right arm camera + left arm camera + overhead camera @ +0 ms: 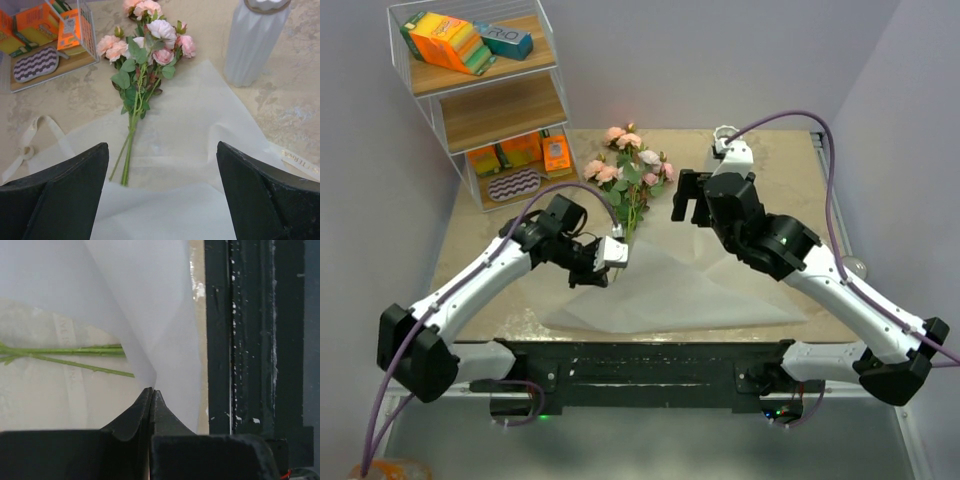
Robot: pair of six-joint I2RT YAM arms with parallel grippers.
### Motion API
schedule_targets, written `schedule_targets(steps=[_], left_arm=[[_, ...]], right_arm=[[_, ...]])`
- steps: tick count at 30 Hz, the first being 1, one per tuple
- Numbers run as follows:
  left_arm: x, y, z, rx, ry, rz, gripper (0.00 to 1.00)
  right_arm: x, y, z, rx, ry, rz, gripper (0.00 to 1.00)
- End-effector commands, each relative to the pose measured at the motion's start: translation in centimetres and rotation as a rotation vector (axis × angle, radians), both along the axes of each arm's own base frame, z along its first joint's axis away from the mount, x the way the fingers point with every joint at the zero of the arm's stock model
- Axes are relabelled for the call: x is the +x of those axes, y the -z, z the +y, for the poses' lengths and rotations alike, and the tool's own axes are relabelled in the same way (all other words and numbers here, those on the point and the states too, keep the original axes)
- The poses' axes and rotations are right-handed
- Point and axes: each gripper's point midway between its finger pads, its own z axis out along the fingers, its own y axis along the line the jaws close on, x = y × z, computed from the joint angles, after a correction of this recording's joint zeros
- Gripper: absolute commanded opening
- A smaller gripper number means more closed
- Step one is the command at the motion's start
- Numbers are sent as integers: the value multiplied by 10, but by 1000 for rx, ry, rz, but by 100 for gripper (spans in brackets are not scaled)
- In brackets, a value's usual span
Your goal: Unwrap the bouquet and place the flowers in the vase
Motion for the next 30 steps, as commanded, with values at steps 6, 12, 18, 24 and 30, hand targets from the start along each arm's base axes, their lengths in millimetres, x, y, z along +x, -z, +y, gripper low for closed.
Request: schedule_targets(steps=[6,12,18,24,30], left_arm=[[-68,-30,8,5,249,-194,0],[-109,-50,2,-83,350,-187,0],[-139,-34,19,-72,481,-143,3],[-153,-4,48,-8,685,-213,43],[-130,-16,46,3,695,-417,100]], right_arm=[[9,-11,9,24,-20,-8,92],[15,-3,14,6,-20,9,92],[17,5,14,-10,-16,26,92],[14,34,17,-15,-18,73,92],[24,62,32,-46,-29,127,93]])
